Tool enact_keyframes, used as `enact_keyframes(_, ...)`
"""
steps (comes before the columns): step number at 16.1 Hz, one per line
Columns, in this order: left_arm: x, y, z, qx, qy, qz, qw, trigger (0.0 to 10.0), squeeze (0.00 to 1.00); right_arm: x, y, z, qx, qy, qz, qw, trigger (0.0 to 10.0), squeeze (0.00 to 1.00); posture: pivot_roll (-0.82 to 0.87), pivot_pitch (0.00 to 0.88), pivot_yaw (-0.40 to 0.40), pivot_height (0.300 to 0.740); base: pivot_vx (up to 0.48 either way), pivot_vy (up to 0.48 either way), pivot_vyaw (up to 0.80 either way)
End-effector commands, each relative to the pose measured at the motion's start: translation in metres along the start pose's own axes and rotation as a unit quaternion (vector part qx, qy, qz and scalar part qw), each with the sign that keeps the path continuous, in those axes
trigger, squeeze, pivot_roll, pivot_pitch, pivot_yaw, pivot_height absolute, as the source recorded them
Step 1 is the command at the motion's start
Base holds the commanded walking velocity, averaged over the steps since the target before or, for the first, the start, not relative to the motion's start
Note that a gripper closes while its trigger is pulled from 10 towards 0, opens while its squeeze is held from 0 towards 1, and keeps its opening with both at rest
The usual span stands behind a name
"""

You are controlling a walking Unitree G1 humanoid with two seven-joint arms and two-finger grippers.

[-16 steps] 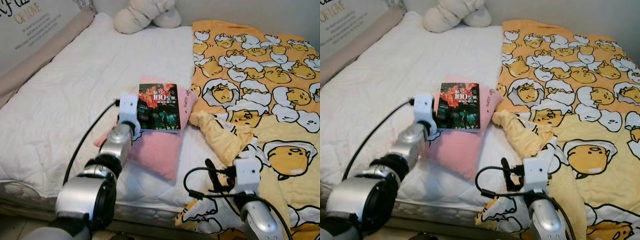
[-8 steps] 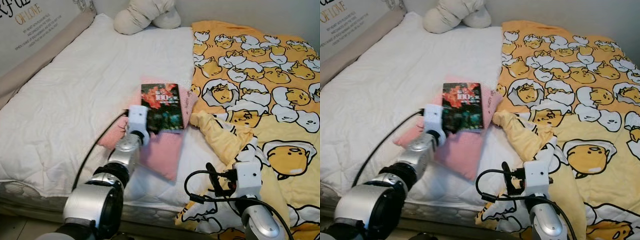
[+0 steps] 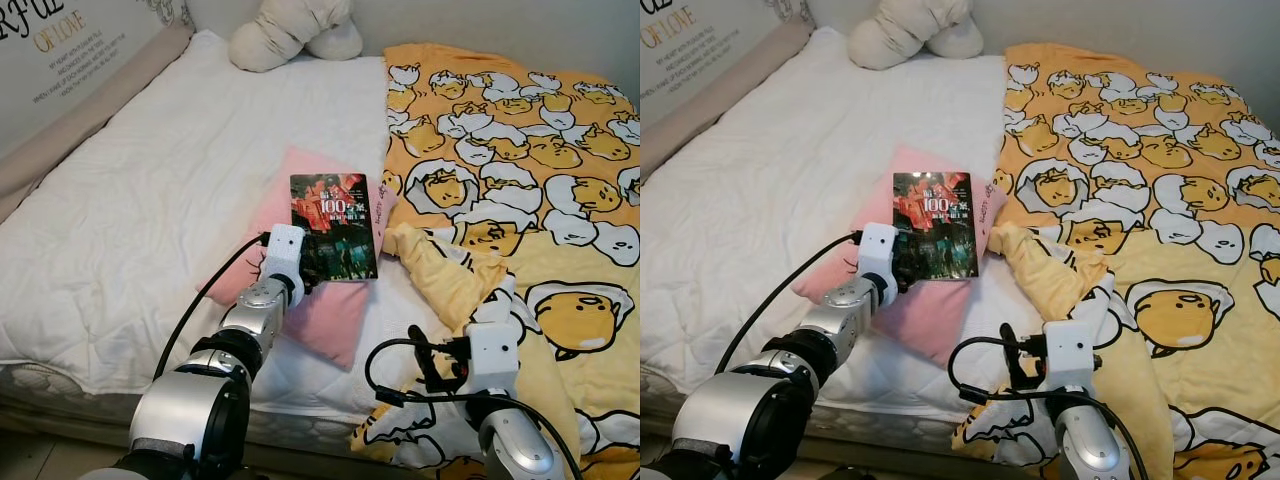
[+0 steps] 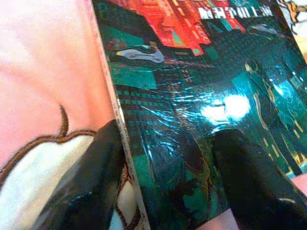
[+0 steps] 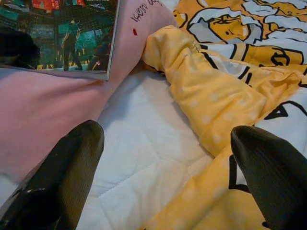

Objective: Clean up the room

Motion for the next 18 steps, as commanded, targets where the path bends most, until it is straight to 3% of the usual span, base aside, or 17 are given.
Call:
enact_keyframes(1, -0.025, -0.002, 0.003, -0.004, 0.047, 0.021, 0.999, 0.0, 0.0, 0.0, -0.002, -0.003, -0.003, 0.003, -0.006, 1.0, 10.0, 0.0, -0.17, 0.0, -0.012, 0.74, 0.0, 0.0, 0.0)
enact_keyframes(9, -0.007, -0.003, 0.002, -0.033, 0.006, 0.008, 0.999, 0.0, 0.0, 0.002, -0.002, -0.016, 0.002, -0.002, -0.005, 1.0, 10.0, 0.0, -0.14, 0.0, -0.01, 0.74, 0.0, 0.0, 0.0)
enact_keyframes(13, 0.004, 0.004, 0.002, -0.02, -0.027, 0.012, 0.999, 0.0, 0.0, 0.004, 0.0, -0.03, 0.007, -0.008, -0.005, 1.0, 10.0, 0.0, -0.11, 0.0, -0.003, 0.74, 0.0, 0.0, 0.0)
enact_keyframes(16, 0.03, 0.005, 0.003, -0.048, -0.087, 0.048, 0.994, 0.0, 0.0, 0.01, -0.001, -0.045, 0.004, -0.023, -0.006, 1.0, 10.0, 0.0, -0.09, 0.0, 0.017, 0.74, 0.0, 0.0, 0.0)
enact_keyframes(17, 0.047, 0.001, 0.004, -0.079, -0.129, 0.073, 0.986, 0.0, 0.0, 0.014, -0.002, -0.051, 0.0, -0.031, -0.007, 1.0, 10.0, 0.0, -0.08, 0.0, 0.021, 0.74, 0.0, 0.0, 0.0)
enact_keyframes(18, 0.054, -0.002, 0.005, -0.098, -0.145, 0.069, 0.982, 0.0, 0.0, 0.016, -0.003, -0.054, -0.002, -0.035, -0.008, 0.999, 10.0, 0.0, -0.07, 0.0, 0.026, 0.74, 0.0, 0.0, 0.0)
Point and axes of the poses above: a point about 5 cm out from each wrist's last joint towards the gripper, its own z axis pointing back from the gripper into the wrist, its own x axis along the axis of the wrist's last joint, y = z × x, the point moved 3 cm from there along -z, pointing out of the wrist towards the gripper, and after that the axes turned 1 degree about -z, right-handed, at the moved point
